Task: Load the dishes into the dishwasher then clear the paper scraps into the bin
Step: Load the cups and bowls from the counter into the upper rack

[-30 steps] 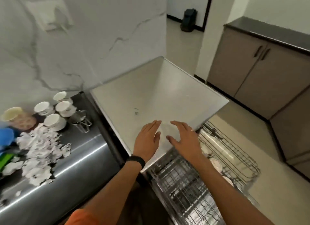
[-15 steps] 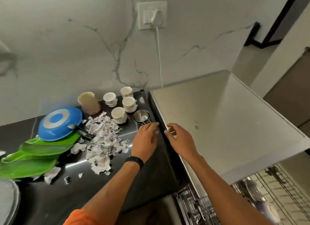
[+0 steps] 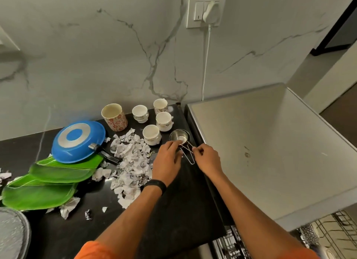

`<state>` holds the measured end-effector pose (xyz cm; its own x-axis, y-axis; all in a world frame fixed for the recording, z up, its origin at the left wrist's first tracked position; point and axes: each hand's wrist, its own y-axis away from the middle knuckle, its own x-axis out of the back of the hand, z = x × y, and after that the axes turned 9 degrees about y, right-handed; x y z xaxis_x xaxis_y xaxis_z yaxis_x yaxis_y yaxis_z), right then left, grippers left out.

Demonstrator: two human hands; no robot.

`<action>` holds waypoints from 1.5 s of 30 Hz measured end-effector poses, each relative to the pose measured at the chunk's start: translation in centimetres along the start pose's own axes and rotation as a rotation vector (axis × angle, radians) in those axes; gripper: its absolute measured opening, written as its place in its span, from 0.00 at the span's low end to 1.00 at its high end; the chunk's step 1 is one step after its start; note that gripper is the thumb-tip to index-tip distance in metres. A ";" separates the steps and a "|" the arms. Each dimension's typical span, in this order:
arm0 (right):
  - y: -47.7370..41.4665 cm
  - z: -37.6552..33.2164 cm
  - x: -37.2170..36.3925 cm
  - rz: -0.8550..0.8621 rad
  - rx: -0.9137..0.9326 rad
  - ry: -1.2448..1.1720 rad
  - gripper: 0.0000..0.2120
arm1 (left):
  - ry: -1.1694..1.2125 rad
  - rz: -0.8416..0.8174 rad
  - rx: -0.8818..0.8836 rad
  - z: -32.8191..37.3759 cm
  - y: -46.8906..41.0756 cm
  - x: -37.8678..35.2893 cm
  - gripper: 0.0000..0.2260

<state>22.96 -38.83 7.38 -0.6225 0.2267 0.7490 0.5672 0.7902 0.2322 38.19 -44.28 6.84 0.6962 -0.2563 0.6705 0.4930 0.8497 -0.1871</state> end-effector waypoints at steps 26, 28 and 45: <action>11.7 16.9 13.5 0.373 0.009 -0.461 0.07 | 0.482 -0.232 0.110 16.8 -1.1 -10.3 0.20; 13.9 19.7 15.6 0.408 -0.045 -0.479 0.07 | 0.556 -0.321 0.066 19.1 0.2 -12.9 0.16; 28.9 41.2 22.9 0.480 -0.279 -0.489 0.07 | 0.459 -1.042 -0.179 35.0 13.7 -31.1 0.07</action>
<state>2.88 12.64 5.73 -0.4040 0.7901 0.4611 0.9128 0.3812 0.1466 5.04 -8.54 8.57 0.0135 -0.9702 0.2421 0.9818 0.0587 0.1806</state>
